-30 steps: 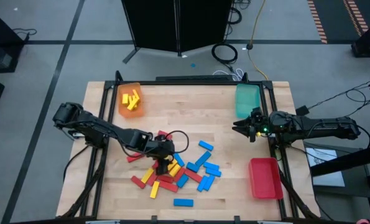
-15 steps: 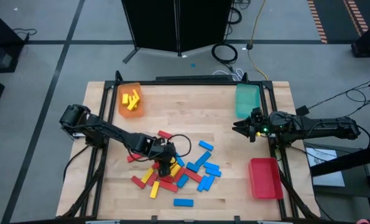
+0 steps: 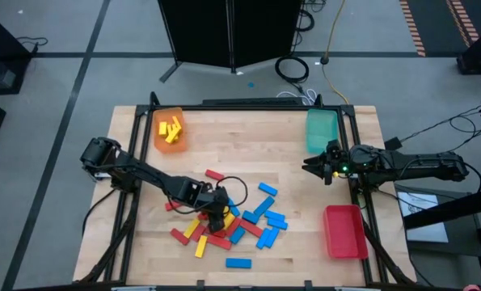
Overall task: Sort blocks
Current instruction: Put the yellow block into the orange bin
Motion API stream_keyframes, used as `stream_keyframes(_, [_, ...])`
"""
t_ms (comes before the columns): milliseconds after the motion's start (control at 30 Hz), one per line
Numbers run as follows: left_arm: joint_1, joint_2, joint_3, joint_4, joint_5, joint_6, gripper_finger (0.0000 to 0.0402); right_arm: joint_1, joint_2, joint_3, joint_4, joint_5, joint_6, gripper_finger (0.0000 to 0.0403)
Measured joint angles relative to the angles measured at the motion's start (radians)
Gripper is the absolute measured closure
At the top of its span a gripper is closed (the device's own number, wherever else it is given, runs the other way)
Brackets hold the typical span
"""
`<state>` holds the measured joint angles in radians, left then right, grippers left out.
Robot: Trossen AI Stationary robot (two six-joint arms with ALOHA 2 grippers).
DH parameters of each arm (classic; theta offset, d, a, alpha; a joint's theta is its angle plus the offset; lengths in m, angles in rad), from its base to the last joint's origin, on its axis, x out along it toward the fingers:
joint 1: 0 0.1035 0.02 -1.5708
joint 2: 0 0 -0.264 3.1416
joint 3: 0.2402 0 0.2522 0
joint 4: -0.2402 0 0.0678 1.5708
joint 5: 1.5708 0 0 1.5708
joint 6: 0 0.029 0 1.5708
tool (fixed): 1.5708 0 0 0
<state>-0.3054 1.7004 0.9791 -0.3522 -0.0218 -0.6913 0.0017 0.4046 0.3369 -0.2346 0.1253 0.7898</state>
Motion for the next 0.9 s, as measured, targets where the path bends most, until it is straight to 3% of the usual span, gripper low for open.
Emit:
stream_keyframes(667, [0.005, 0.000, 0.000, -0.024, -0.065, -0.136, 0.0203, 0.000, 0.000, 0.000, -0.004, 0.001, 0.002, 0.0209])
stream_keyframes(900, [0.002, 0.061, 0.005, 0.031, -0.051, -0.209, 0.0203, 0.000, 0.000, 0.000, -0.004, 0.001, 0.000, 0.0209])
